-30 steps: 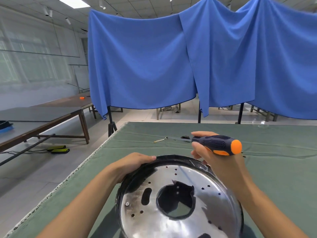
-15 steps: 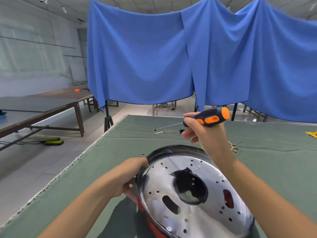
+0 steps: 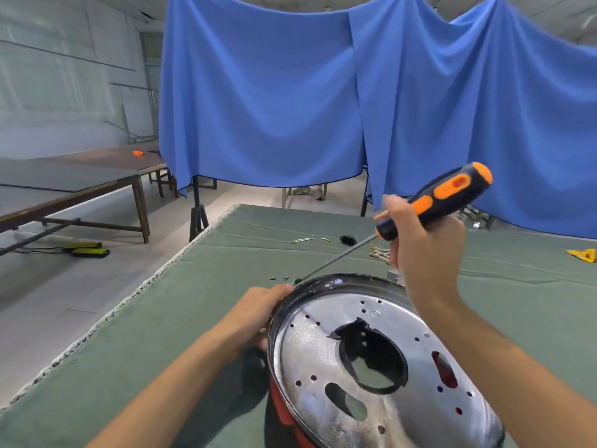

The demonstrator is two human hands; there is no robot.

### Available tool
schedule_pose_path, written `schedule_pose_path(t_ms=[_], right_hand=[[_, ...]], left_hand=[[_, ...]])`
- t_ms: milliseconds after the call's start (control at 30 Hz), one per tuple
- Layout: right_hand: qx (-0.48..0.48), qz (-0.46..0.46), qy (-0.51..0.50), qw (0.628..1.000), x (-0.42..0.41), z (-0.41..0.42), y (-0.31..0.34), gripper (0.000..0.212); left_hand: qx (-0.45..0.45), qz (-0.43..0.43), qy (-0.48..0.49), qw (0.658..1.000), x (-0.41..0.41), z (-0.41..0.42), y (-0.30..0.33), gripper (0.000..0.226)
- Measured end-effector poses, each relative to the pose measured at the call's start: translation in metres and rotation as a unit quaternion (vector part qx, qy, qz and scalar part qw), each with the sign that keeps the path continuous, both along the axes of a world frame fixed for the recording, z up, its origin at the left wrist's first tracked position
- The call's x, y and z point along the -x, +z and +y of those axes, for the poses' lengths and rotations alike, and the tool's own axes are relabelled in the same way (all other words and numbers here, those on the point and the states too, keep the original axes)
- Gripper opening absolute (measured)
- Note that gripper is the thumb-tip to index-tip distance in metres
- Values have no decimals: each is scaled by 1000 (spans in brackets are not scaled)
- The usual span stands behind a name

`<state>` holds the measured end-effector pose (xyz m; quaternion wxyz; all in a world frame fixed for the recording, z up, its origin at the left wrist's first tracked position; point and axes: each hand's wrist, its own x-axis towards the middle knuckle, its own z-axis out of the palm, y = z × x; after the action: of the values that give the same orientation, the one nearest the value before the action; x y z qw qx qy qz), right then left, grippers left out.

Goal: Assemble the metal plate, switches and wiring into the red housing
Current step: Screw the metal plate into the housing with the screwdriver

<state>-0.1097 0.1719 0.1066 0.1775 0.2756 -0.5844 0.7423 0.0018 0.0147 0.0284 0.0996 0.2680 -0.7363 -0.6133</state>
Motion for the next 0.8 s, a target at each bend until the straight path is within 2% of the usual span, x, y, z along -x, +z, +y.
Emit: schedule_pose_path(t_ms=[133,267,433,633,800], right_hand=[[38,-7,-5,999,5,-7,12,32],[51,11,-16,999,7,-18,18,34],[45,55,-17,997,2,-24,18,34],[64,43,-12,997,1,-22,14,36],[61,46,-19,997,-1,-22,8,38]], left_hand=[[0,52,12,999,3,-2,-10,45],[4,104,21,994,3,2,-18,54],[-8,119,27,992,4,3,-21,50],[10,115,52,992,2,6,-20,35],[-22,118,72,990,-4,9,-19,30]])
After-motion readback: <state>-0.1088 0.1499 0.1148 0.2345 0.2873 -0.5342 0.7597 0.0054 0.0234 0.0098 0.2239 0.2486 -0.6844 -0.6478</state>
